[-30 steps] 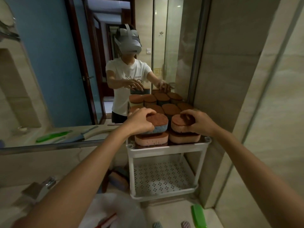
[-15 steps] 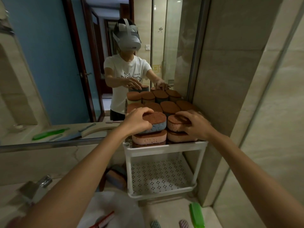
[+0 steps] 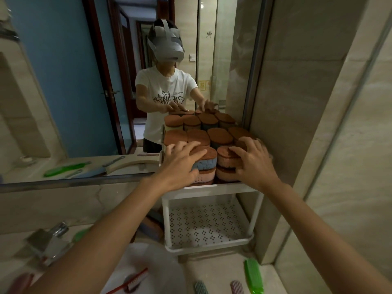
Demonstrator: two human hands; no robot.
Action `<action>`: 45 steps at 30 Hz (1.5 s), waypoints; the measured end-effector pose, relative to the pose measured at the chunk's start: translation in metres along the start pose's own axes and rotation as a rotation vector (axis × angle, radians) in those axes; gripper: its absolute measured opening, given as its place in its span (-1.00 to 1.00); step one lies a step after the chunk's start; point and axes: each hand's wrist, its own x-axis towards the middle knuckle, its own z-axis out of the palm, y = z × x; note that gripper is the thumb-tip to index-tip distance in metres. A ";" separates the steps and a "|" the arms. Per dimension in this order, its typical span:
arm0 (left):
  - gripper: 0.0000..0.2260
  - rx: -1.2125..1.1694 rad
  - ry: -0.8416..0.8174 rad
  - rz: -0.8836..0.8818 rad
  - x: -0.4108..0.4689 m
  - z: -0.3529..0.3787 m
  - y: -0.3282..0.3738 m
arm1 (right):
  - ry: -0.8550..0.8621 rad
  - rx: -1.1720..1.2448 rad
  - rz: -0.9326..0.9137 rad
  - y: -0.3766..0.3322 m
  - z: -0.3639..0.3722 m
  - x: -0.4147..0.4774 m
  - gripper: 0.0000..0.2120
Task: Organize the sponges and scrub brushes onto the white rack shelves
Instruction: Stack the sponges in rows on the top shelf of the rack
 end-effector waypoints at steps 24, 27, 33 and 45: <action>-0.76 -0.711 0.284 -0.842 -0.236 0.061 -0.080 | -0.424 0.735 -0.139 -0.219 0.113 -0.084 -0.76; -0.76 -0.698 0.140 -1.022 -0.303 0.085 -0.119 | -0.624 0.751 -0.139 -0.275 0.141 -0.098 -0.74; -0.76 -0.694 0.051 -1.242 -0.401 0.087 -0.218 | -0.842 0.760 -0.197 -0.414 0.186 -0.111 -0.74; -0.70 -0.346 0.123 -1.415 -0.482 0.037 -0.461 | -1.009 0.717 -0.052 -0.652 0.273 -0.053 -0.63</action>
